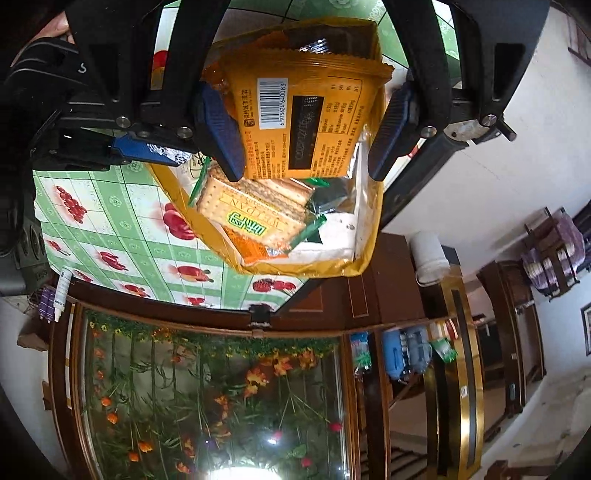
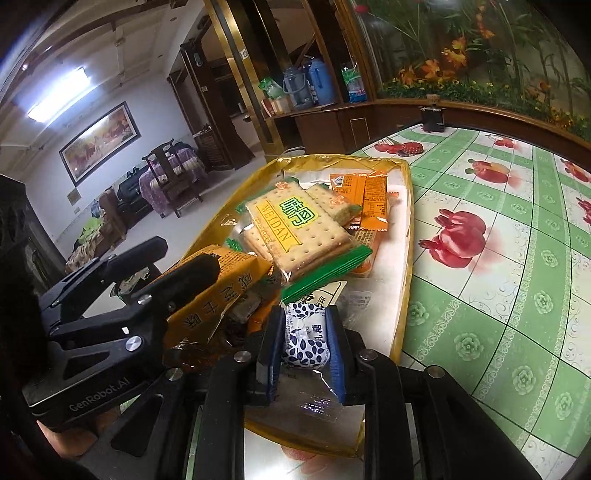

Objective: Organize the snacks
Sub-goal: 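Lower and release the white candy with right tool while left tool releases the orange bag into the tray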

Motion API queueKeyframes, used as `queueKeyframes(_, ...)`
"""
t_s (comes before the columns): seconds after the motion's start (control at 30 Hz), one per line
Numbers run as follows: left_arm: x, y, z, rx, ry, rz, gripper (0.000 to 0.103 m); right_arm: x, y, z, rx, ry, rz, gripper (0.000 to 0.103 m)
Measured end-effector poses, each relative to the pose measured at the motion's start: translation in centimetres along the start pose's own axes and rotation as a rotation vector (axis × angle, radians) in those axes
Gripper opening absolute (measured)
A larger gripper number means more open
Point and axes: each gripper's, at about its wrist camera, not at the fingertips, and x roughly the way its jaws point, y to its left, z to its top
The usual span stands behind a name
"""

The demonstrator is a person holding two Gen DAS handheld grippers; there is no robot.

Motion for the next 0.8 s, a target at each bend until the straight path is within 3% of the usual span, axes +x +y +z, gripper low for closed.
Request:
queueKeyframes(0.37,-0.9,-0.4,0.1,0.012,-0.055,0.023,0.069,-0.3,0.6,-0.2,-0.019,0.003,-0.011,0.025)
queueKeyframes(0.8,-2.3,0.6,0.2,-0.077,-0.185,0.06,0.069,-0.1,1.4,-0.1,-0.04,0.007,-0.027,0.027)
